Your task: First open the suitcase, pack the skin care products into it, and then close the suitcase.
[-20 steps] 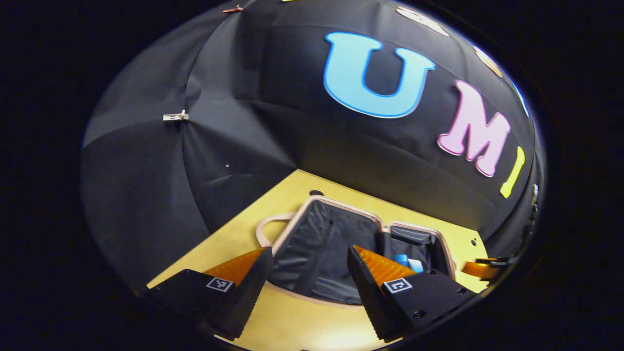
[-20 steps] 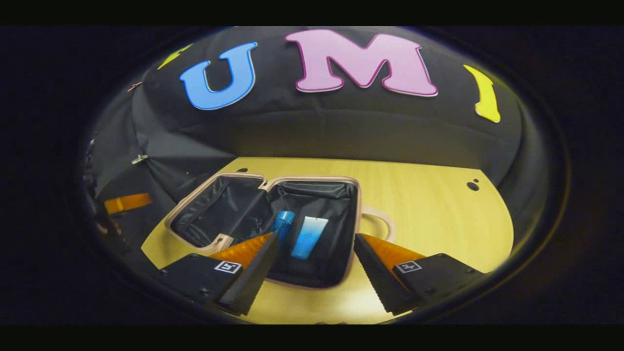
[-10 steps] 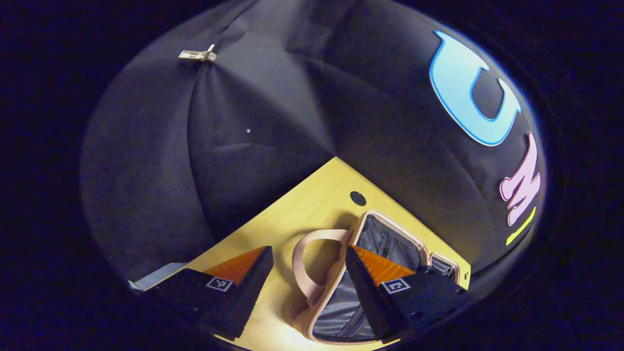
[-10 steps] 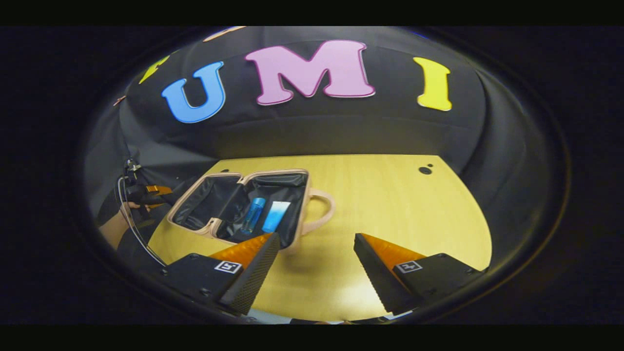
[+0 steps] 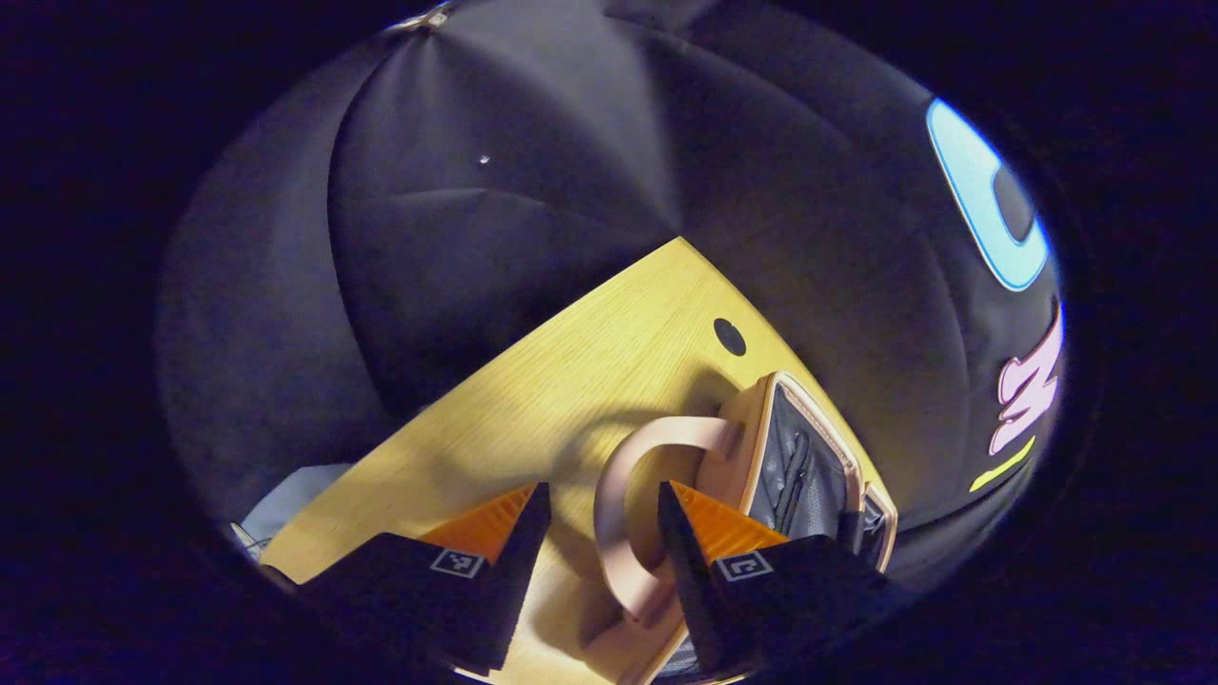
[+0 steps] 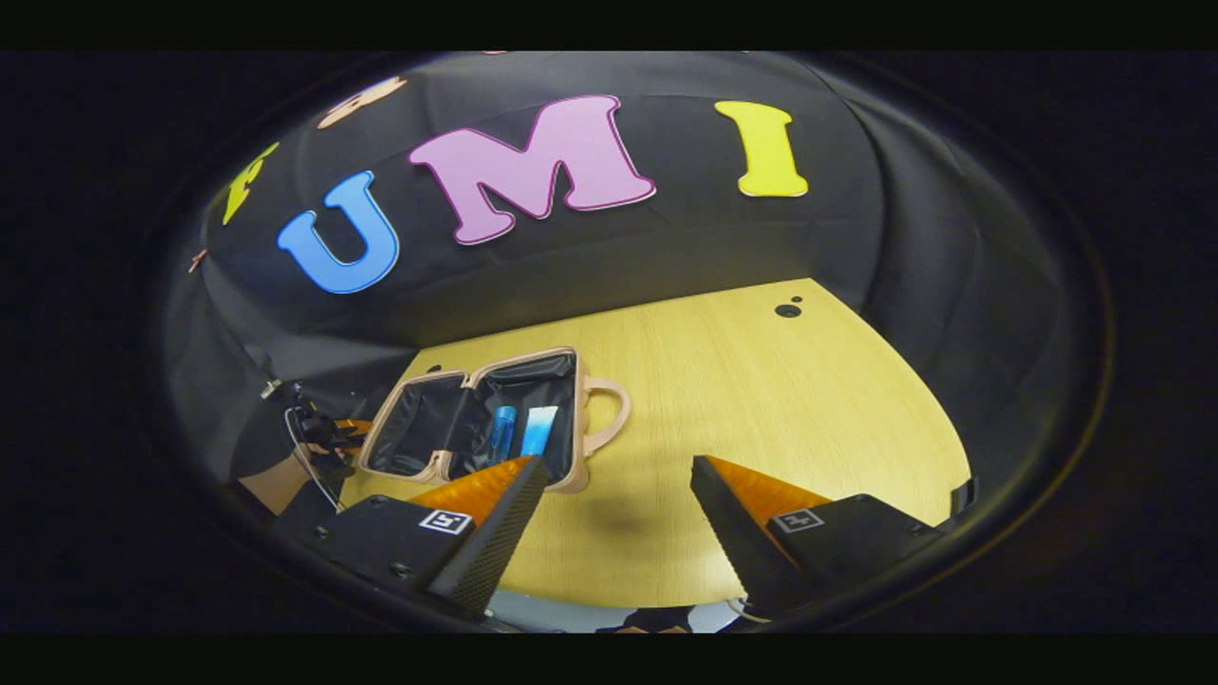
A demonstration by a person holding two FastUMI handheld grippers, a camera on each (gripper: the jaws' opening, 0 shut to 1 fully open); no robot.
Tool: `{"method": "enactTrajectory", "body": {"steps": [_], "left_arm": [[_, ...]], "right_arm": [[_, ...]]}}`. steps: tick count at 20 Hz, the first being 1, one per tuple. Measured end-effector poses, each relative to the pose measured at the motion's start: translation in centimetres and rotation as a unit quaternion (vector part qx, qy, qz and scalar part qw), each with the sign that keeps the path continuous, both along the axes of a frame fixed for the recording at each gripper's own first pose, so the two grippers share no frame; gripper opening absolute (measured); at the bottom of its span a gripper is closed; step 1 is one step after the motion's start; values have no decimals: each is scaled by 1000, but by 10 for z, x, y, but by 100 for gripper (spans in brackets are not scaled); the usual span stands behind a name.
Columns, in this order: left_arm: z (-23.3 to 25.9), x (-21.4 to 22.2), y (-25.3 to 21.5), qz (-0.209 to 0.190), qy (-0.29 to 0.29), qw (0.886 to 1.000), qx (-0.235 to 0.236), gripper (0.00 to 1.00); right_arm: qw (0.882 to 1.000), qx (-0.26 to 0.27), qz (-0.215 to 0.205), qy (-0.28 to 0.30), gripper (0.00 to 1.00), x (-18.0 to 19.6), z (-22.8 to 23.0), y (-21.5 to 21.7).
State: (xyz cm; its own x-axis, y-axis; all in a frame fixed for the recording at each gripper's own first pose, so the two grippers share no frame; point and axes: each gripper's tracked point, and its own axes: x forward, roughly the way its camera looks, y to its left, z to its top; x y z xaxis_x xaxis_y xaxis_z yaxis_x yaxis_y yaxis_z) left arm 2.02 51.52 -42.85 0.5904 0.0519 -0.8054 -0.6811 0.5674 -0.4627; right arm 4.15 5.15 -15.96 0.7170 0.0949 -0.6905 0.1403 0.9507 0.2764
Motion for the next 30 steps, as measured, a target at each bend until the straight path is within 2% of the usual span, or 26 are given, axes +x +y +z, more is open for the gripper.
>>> {"method": "enactTrajectory", "body": {"steps": [1, 2, 4, 6, 8, 10, 12, 14, 17, 19, 22, 25, 28, 30], "left_arm": [[-3, -2, -6, 2, 6, 1000, -27, 70], [-12, -8, -5, 8, 25, 999, -29, 53], [-10, -2, -3, 27, 12, 999, -25, 18], [2, -4, -5, 13, 8, 1000, -7, 13], [8, -2, -12, -27, 19, 999, 27, 6], [26, -4, -10, -67, 32, 995, 73, 6], [59, 0, -13, -86, 17, 990, 108, 6], [115, 4, -21, -102, -13, 986, 131, 6], [210, 14, -56, -148, -70, 974, 155, 6], [253, 24, -103, -189, -93, 962, 171, 6], [286, 37, -191, -247, -117, 942, 193, 6], [309, 51, -278, -284, -149, 932, 167, 6], [301, 68, -357, -316, -160, 924, 145, 6], [278, 83, -407, -325, -159, 924, 122, 6]], "right_arm": [[1000, -5, 2, 2, 98, -4, -2, -2], [1000, -11, 3, 4, 98, -6, -4, -7], [1000, -11, -7, 11, 98, -14, -8, -15], [1000, 5, -20, 19, 98, -21, -13, -17], [999, 7, -23, 27, 98, -27, -20, -20], [999, 16, -20, 34, 98, -31, -24, -18], [999, 24, -15, 37, 98, -34, -24, -17], [999, 19, -9, 28, 98, -33, -23, -18], [1000, 18, 5, 15, 98, -32, -23, -20], [1000, 17, 12, 7, 98, -32, -23, -25], [1000, 6, 11, -13, 98, -32, -16, -43], [999, -5, 6, -41, 98, -31, -2, -66], [998, -5, -2, -59, 98, -32, 8, -87], [998, 0, -12, -67, 98, -33, 12, -100]]}}
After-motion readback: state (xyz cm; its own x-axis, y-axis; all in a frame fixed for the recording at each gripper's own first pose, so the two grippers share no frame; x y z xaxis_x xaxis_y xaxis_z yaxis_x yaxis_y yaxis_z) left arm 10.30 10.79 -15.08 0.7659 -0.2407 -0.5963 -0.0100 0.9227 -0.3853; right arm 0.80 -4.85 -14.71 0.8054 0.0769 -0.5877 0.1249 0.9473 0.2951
